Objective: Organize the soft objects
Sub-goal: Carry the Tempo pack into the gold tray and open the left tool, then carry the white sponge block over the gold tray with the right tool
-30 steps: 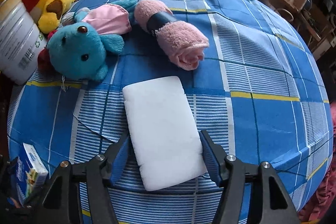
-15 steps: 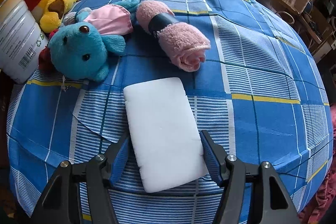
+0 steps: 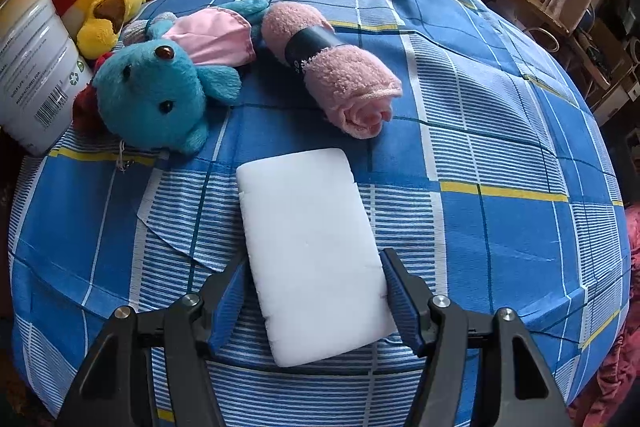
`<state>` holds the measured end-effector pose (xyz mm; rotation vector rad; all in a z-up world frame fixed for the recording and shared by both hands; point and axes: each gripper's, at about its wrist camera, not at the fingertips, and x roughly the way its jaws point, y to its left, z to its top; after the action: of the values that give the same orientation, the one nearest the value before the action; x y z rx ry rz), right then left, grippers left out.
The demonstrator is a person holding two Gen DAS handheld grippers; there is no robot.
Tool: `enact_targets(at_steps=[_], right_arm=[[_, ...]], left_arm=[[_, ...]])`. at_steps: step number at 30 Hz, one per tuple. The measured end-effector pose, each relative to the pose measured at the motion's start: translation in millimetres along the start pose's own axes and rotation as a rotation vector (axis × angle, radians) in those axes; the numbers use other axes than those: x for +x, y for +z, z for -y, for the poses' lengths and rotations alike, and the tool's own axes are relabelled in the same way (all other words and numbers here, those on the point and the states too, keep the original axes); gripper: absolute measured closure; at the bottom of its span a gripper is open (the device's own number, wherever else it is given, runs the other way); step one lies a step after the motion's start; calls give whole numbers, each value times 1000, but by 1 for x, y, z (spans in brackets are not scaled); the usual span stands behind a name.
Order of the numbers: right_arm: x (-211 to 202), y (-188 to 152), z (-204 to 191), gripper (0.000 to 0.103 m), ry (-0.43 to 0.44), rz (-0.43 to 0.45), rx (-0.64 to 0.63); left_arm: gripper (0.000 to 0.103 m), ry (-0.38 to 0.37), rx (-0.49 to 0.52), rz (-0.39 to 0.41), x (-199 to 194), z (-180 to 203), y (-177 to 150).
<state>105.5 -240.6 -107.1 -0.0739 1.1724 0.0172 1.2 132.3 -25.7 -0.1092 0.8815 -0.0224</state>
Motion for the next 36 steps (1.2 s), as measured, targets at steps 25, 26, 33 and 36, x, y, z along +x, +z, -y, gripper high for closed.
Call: enact_targets(at_steps=[25,26,33,36], right_arm=[[0,0,0,38,-2,1,-1],[0,0,0,38,-2,1,-1],[0,0,-1,38,-5,1,-2],[0,1,0,39,1,-3,7]], left_arm=[[37,3,-42,-41,20,-10,-9],[36,7,-41,-34,17,-10,-9],[35,19,-36,17,-2,-13,-4],[35,18,-33,30,-8,-15,-3]])
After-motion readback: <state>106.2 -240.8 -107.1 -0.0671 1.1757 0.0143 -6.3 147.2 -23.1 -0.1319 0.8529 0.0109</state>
